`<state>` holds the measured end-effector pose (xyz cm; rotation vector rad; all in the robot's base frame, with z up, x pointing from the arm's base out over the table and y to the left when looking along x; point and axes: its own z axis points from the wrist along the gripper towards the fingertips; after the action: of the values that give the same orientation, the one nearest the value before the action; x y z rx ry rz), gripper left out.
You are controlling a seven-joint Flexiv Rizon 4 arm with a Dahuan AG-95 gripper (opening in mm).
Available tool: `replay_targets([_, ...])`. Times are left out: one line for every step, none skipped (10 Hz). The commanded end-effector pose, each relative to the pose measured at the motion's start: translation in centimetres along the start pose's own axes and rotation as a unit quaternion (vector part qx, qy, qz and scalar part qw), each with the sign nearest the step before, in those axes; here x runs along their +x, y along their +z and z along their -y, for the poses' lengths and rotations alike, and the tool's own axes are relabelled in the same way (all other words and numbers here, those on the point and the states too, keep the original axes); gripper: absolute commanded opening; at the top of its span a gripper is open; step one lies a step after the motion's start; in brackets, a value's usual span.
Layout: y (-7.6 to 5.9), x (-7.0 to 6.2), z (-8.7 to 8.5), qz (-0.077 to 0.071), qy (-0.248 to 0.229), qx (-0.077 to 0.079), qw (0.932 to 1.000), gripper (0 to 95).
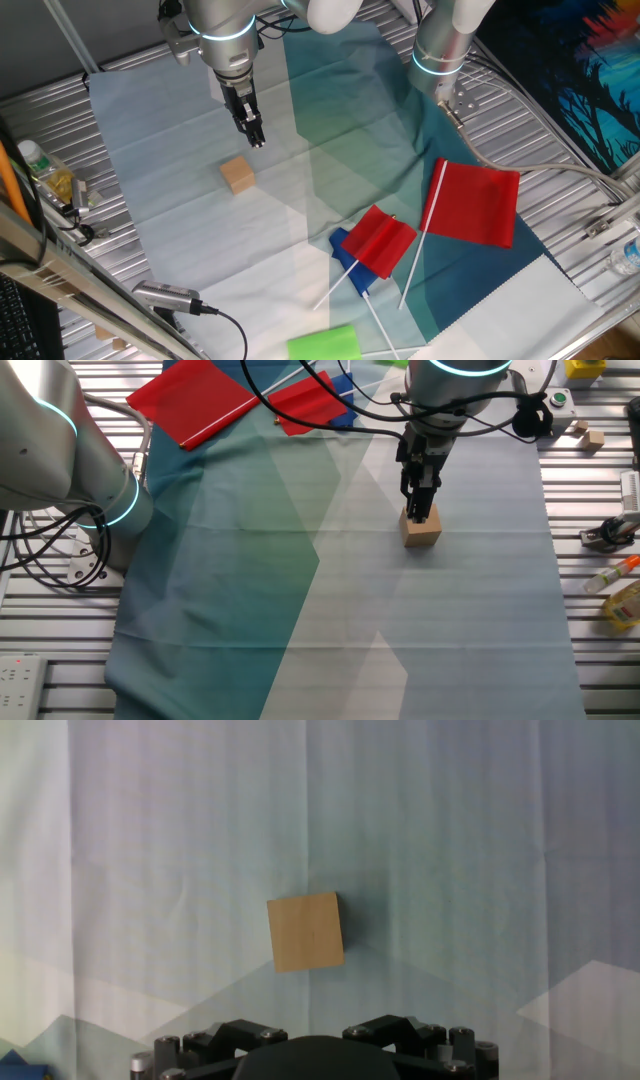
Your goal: Use the gripper to push the small block from left to right
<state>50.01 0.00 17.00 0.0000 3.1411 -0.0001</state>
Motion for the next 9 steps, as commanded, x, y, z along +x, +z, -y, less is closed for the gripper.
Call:
replay_targets([0.00,0.01,0.00,-0.045,-0.155,-0.012,0.9868,0.0])
replay_targets([-0.16,0.01,0.02,-0.047,-0.156,-0.011,0.9867,0.0])
replay_targets([-0.33,0.00,0.02,-0.048,-0.156,-0.011,0.9866,0.0])
replay_targets([-0.44,0.00,0.02,-0.048,-0.156,-0.011,0.9865,0.0])
replay_targets([-0.57,0.00,0.03,-0.048,-0.157,-0.011,0.9864,0.0])
replay_targets([-0.67,0.00,0.03,-0.049,-0.156,-0.011,0.9864,0.0])
replay_targets([-0.79,-0.01,0.03,-0.050,-0.156,-0.010,0.9864,0.0])
replay_targets([-0.79,-0.01,0.03,-0.050,-0.156,-0.010,0.9864,0.0])
replay_targets([-0.80,-0.01,0.03,-0.050,-0.156,-0.010,0.9864,0.0])
